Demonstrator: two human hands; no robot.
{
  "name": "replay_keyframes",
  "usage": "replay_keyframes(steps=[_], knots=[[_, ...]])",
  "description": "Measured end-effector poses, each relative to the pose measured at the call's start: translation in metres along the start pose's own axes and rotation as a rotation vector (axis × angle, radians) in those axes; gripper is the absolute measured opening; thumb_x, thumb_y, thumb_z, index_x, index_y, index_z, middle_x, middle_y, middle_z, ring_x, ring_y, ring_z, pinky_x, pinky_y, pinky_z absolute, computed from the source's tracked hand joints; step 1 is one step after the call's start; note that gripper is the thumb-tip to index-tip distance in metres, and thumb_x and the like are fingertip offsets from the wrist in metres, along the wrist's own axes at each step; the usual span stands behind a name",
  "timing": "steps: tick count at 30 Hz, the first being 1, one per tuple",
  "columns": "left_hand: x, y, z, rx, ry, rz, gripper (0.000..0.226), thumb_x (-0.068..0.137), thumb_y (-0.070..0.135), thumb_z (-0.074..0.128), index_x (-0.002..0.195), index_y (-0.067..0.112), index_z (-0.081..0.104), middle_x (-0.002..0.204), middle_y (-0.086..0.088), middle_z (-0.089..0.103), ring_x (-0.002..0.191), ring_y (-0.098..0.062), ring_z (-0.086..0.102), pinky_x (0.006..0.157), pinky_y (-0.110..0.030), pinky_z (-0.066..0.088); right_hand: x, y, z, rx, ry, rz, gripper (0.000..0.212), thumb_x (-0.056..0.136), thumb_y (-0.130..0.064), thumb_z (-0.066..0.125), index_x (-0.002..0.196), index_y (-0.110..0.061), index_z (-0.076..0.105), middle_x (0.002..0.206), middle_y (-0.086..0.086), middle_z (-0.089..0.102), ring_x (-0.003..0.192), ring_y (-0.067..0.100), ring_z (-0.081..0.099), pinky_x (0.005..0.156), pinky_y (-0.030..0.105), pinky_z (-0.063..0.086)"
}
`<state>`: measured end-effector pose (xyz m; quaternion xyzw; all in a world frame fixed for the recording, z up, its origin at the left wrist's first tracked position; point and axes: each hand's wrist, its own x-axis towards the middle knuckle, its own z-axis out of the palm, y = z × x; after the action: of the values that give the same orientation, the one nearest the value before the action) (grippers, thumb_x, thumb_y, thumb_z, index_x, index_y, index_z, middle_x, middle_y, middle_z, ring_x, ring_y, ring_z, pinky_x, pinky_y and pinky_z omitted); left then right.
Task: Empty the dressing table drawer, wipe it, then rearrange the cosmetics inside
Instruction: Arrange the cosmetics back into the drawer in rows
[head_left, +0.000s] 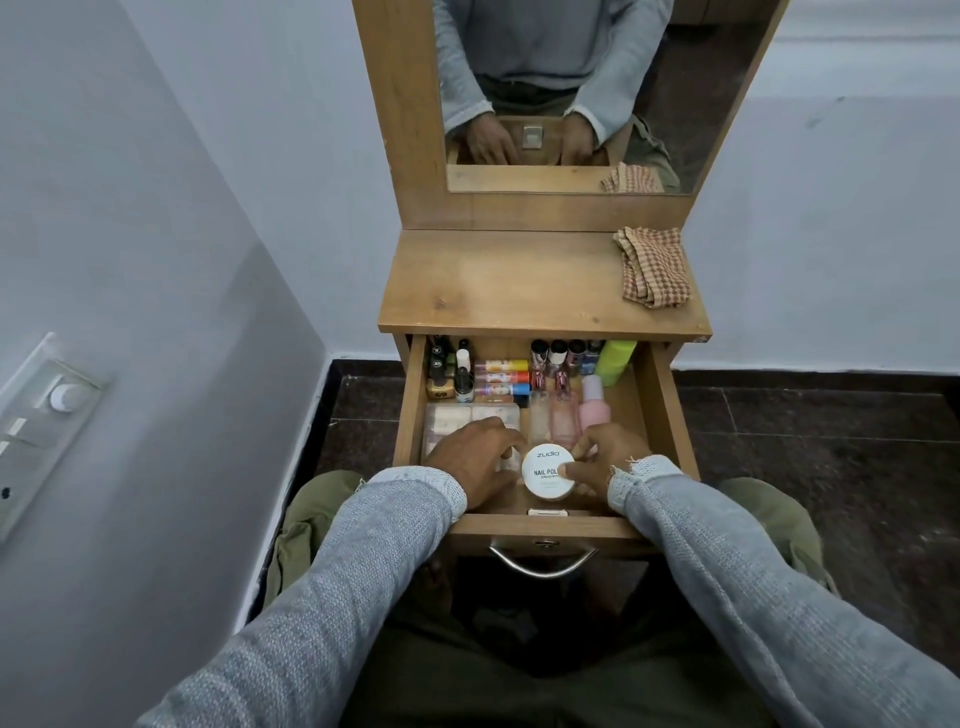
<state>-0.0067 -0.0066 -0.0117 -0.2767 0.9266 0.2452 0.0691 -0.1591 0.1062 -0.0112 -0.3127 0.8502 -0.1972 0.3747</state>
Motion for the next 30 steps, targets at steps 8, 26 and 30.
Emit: replay_keyframes(steps=[8,26,30], knots=[[0.001,-0.001,0.002,0.026,-0.041,0.033,0.037,0.089,0.028,0.066,0.125,0.028,0.063,0.115,0.000,0.057,0.108,-0.019,0.054,0.091,-0.034,0.047,-0.009,-0.014,-0.007,-0.393,-0.012,-0.079,0.029,0.086,-0.027,0.066,0.109,-0.010,0.059,0.111,0.009,0.064,0.098,0.025,0.061,0.080,0.030,0.050],[-0.001,-0.002,0.001,-0.014,0.016,0.005,0.034,0.090,0.024,0.063,0.124,0.025,0.062,0.116,0.001,0.056,0.109,-0.018,0.055,0.090,-0.032,0.043,-0.007,-0.019,0.001,-0.675,-0.061,-0.381,0.051,0.083,-0.024,0.069,0.131,-0.016,0.053,0.132,0.001,0.046,0.120,0.023,0.048,0.101,0.033,0.040],[-0.002,-0.003,0.001,-0.009,0.023,0.010,0.034,0.090,0.024,0.063,0.124,0.025,0.062,0.116,0.001,0.056,0.108,-0.018,0.055,0.090,-0.031,0.044,-0.007,-0.018,0.001,-0.680,-0.052,-0.378,0.052,0.084,-0.025,0.069,0.132,-0.016,0.052,0.132,0.000,0.046,0.121,0.023,0.048,0.102,0.033,0.041]])
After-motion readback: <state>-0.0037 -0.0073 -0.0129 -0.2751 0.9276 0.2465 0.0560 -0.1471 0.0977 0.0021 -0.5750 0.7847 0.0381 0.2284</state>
